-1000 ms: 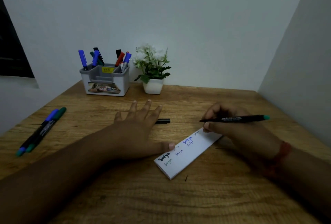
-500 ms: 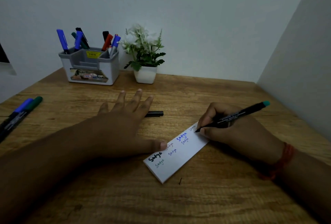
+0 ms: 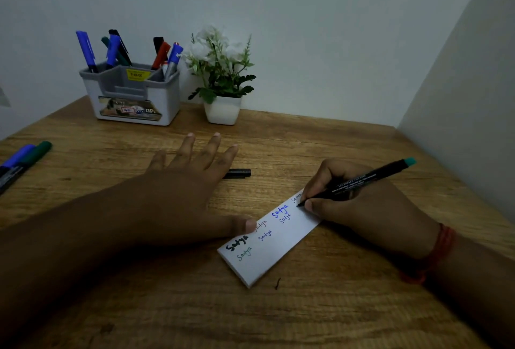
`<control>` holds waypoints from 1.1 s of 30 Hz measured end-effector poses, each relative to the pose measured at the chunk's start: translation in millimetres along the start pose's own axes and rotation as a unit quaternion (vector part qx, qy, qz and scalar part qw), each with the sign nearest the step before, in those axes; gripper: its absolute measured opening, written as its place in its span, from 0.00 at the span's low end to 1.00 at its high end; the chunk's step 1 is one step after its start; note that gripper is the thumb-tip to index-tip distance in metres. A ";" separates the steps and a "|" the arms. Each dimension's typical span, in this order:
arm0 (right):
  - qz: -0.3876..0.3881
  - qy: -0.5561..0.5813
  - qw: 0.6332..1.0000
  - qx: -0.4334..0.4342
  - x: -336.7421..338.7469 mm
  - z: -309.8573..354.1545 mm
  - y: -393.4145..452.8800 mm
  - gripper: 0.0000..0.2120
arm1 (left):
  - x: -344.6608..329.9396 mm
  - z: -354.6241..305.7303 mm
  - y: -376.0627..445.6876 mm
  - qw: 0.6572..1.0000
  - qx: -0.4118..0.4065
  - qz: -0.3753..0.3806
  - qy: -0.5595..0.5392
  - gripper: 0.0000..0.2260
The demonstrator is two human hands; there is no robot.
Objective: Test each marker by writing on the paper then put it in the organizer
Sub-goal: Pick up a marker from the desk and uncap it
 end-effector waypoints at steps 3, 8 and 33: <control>0.000 -0.002 1.000 -0.002 0.9 0.7 -1.3 0.05 | 0.1 -0.6 -1.5 1.000 -0.001 -0.001 0.003 0.53; 0.000 0.000 1.000 -0.014 2.5 0.4 -1.9 0.05 | 0.8 -0.7 -0.7 1.000 -0.004 -0.003 0.003 0.53; -0.024 -0.012 0.999 -0.017 2.3 0.5 -0.6 0.05 | 0.3 -1.6 -2.3 1.000 -0.011 -0.007 0.010 0.52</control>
Point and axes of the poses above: each hand's wrist, its own y-axis towards the middle knuckle, its own x-axis out of the back of the hand, z = x × y, the point moved 3 cm from there along y, towards the middle knuckle, and after that the axes turned 4 degrees about -y, right-handed, at the moved point
